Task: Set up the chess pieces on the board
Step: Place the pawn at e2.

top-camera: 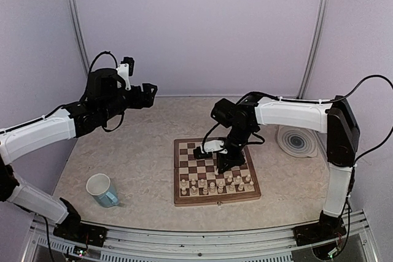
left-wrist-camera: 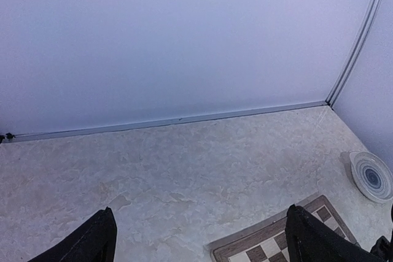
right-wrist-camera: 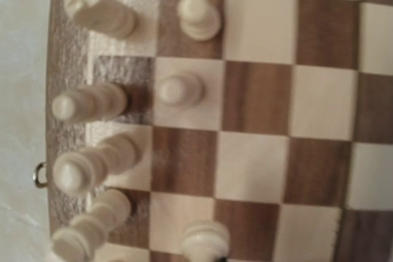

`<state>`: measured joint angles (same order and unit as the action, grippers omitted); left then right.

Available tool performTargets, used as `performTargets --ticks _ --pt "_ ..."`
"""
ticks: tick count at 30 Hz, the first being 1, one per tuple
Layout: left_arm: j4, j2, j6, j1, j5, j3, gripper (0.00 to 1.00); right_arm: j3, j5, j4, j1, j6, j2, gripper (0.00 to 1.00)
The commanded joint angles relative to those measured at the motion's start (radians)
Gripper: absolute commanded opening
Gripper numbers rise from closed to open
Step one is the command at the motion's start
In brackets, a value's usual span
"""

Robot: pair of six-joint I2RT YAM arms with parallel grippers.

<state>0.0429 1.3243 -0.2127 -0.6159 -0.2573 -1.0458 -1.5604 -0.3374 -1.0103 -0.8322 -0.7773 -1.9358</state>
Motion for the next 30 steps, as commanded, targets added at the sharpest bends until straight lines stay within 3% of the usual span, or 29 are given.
performTargets --ticks 1,30 --pt "-0.02 -0.013 0.025 0.007 0.009 -0.016 0.94 -0.042 0.048 -0.067 -0.037 -0.025 -0.048 0.08" --pt "-0.078 0.017 0.027 0.008 0.032 -0.043 0.94 -0.062 0.109 -0.131 -0.079 -0.021 -0.119 0.1"
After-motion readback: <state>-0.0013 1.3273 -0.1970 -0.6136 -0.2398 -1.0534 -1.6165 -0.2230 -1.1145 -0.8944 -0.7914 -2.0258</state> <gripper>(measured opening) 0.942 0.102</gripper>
